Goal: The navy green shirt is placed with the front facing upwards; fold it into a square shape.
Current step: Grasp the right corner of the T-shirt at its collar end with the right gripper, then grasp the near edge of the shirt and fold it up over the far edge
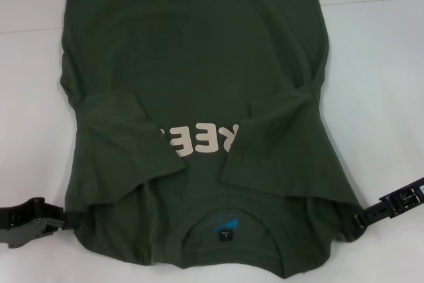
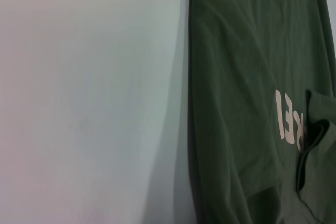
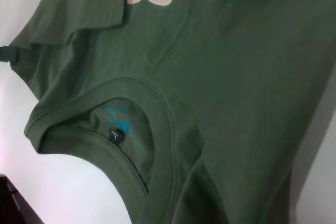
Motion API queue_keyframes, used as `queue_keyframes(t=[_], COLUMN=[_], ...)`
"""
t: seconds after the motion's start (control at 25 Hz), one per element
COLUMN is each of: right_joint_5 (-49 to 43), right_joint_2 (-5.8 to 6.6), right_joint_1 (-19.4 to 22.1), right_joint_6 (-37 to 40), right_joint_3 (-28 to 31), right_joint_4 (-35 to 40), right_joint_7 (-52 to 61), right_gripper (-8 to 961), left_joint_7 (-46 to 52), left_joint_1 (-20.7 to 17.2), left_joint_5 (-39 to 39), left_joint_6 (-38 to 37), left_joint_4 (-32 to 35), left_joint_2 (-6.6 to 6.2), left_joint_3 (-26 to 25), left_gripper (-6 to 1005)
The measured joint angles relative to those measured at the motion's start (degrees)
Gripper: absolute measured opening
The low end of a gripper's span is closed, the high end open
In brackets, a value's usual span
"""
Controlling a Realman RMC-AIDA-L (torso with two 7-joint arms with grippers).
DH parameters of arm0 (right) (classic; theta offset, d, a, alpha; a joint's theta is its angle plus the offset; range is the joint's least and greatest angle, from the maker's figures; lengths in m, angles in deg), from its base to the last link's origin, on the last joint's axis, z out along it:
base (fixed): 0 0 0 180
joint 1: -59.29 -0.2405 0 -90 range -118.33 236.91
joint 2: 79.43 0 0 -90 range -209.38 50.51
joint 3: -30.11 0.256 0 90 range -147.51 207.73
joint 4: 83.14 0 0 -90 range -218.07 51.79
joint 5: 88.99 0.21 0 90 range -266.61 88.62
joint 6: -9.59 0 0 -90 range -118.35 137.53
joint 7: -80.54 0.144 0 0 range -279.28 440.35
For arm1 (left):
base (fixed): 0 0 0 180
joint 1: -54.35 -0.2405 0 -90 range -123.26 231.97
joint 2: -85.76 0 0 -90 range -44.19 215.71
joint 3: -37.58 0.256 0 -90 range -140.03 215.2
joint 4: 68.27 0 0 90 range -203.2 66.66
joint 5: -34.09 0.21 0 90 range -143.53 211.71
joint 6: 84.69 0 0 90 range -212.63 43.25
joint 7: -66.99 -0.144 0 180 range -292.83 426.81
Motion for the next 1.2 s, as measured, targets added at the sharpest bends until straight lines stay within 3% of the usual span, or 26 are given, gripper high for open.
queue_keyframes(t=[0.48, 0.92, 1.12, 1.2], right_joint_5=[-0.6, -0.4, -0.5, -0.6], right_joint_2=[0.0, 0.18, 0.15, 0.15], right_joint_1=[0.1, 0.0, -0.1, -0.1], right_joint_6=[-0.6, -0.3, -0.3, -0.4], right_joint_3=[0.0, 0.2, 0.1, 0.1], right_joint_4=[0.0, 0.4, 0.2, 0.1], right_joint_7=[1.2, 1.8, 1.9, 1.9], right_gripper=[758, 373, 145, 117], left_joint_7=[0.1, 0.1, 0.2, 0.2], left_joint_1=[0.2, 0.1, 0.2, 0.2], left_joint_5=[0.0, 0.0, 0.0, 0.0], left_joint_6=[0.0, -0.3, -0.3, -0.3], left_joint_4=[0.0, 0.0, 0.0, 0.0], left_joint_2=[0.0, 0.0, 0.0, 0.0], left_joint_3=[0.2, 0.2, 0.1, 0.1], left_gripper=[4, 4, 4, 4])
